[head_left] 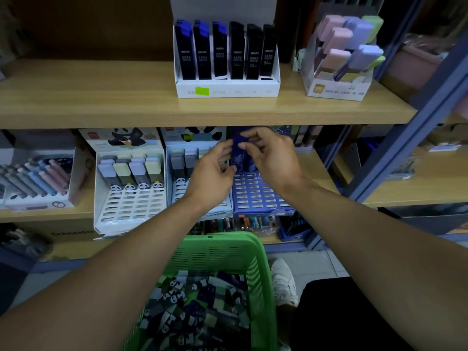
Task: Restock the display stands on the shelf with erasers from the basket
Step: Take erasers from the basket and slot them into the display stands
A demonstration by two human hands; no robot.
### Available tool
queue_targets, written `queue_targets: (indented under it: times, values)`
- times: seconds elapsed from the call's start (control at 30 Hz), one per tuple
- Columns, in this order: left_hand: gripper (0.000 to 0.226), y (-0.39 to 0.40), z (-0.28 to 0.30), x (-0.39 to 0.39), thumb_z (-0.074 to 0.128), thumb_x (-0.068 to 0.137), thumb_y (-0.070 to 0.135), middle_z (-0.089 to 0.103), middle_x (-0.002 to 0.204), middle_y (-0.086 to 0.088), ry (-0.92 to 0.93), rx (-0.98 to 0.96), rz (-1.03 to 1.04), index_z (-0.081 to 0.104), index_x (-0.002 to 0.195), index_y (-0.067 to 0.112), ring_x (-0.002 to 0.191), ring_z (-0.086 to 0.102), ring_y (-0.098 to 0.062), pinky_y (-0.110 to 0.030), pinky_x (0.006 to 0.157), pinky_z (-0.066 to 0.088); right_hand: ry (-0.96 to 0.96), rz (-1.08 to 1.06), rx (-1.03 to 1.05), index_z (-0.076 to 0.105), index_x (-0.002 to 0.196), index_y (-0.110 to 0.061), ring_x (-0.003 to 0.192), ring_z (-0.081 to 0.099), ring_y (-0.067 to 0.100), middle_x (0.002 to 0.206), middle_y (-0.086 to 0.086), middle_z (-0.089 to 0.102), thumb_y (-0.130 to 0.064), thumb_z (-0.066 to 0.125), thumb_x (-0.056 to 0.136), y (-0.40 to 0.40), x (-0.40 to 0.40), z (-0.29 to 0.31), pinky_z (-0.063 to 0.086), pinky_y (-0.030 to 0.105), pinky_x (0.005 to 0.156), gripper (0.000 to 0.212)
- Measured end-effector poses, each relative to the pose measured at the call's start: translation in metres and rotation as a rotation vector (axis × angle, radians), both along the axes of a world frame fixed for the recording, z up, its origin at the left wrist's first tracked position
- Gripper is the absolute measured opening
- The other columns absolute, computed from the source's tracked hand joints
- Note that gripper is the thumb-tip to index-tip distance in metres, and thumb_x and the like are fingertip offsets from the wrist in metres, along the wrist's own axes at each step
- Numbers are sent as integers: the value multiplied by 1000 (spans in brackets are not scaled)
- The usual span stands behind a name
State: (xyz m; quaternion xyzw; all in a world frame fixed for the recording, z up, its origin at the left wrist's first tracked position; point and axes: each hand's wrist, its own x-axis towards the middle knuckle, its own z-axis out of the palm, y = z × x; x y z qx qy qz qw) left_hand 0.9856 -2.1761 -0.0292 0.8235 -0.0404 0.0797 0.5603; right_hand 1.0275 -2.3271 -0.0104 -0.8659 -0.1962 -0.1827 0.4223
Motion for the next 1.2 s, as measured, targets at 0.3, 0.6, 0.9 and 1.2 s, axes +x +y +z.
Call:
queue_targets:
  times: [0.3, 0.6, 0.9, 1.2]
  values:
    - [56, -3, -4, -4, 53, 97, 4, 52, 144, 1, -140, 407, 26, 45, 147, 26, 133, 46, -13, -31, 114, 33, 81, 12, -111, 66, 105, -15, 79, 62, -6, 89, -8, 69, -12, 66, 95, -12, 4, -17, 45, 4, 67, 10]
    - [65, 6, -19, -2, 49, 92, -2, 48, 151, -2, -215, 719, 39, 40, 152, 22, 146, 30, -19, -33, 114, 19, 136, 58, -140, 63, 104, -16, 82, 62, -15, 89, -11, 69, -9, 64, 96, -12, 13, -35, 56, 18, 78, 10]
    - [81, 6, -25, -5, 51, 92, 9, 22, 163, -4, -151, 940, 71, 11, 160, 29, 152, 4, -25, -39, 120, 8, 196, 8, -103, 64, 97, -21, 81, 61, -18, 81, -19, 67, -12, 63, 97, -6, 18, -31, 49, 7, 68, 9]
    - [81, -2, -14, 9, 49, 94, 20, -9, 167, -8, -4, 1058, 75, 5, 160, 34, 150, -21, -36, -52, 119, -12, 251, -141, -79, 71, 101, -18, 66, 54, -17, 76, -17, 64, -12, 63, 97, 3, 26, -34, 36, -1, 57, 11]
